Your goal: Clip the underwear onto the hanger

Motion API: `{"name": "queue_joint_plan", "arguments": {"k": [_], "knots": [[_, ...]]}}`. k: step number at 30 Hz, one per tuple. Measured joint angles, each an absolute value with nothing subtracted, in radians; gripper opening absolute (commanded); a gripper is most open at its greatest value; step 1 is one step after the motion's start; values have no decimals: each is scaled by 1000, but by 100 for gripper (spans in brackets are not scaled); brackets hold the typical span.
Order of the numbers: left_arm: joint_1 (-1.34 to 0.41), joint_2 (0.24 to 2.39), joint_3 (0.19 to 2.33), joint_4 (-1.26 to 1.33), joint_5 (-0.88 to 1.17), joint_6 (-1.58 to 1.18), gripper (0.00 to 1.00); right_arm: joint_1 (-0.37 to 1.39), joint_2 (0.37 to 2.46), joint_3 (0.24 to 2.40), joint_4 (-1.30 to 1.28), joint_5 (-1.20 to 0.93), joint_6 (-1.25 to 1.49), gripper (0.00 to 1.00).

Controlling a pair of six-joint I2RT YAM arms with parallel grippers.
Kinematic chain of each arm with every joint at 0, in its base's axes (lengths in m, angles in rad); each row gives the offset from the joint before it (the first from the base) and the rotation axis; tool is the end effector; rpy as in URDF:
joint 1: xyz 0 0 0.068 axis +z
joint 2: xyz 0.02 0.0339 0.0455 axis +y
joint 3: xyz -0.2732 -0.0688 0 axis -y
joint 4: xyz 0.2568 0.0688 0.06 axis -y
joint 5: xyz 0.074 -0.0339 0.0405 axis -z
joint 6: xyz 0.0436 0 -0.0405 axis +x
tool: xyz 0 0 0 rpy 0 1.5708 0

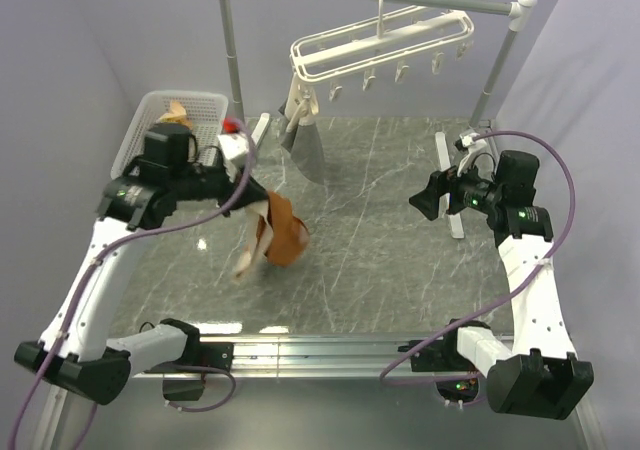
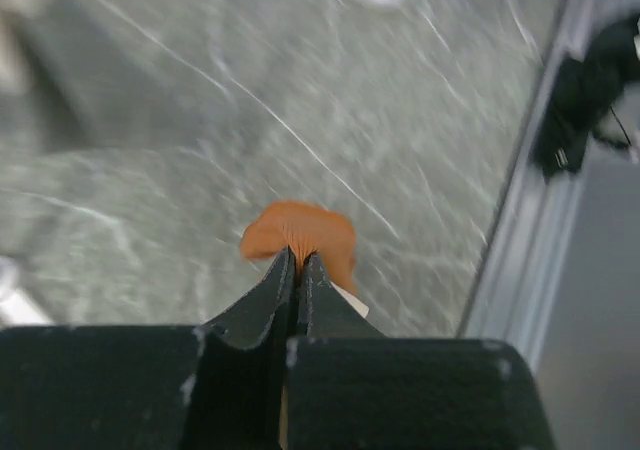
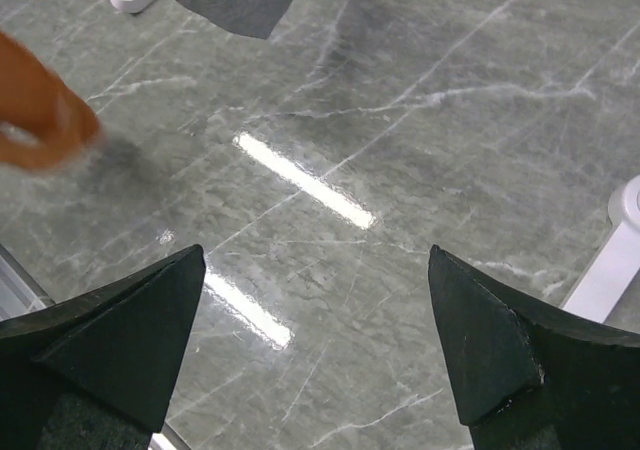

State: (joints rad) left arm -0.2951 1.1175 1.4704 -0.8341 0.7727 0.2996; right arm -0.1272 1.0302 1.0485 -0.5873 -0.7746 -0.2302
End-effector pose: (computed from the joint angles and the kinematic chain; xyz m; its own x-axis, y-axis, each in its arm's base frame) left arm 0.1958 -0.0913 0.4555 -0.1869 0.2777 -0.9423 0.8953 0.4429 -0.0471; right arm 0.2257 0.0019 0.3558 -0.4077 -0.1123 -0.9062 -0.6027 0.7786 0.1747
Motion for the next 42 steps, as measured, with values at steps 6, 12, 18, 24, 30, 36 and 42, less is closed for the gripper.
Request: {"name": "queue_joint_plan", "arguments": {"k": [6, 12, 18, 24, 30, 36, 42], "knots": [[-566, 1248, 1393, -936, 758, 509, 0, -127, 987, 1045, -594, -805, -253, 99], [-842, 1481, 1457, -1032, 767, 724, 0, -127, 951, 1045, -634, -802, -282, 98], [-865, 1726, 1708, -1035, 816, 831, 4, -131, 899, 1016, -644, -776, -290, 94], [-862, 1978, 1934, -1008, 794, 803, 23, -155, 934, 994, -647, -747, -306, 93], [-790, 1979, 1899, -981, 786, 686, 53, -163, 981, 972, -682, -738, -384, 91], [-653, 1560, 1506, -923, 738, 657, 53, -146, 1021, 942, -702, -814, -546, 85], [-691, 1296, 1161, -892, 726, 710, 51, 14, 1147, 945, -729, -845, -717, 80]]}}
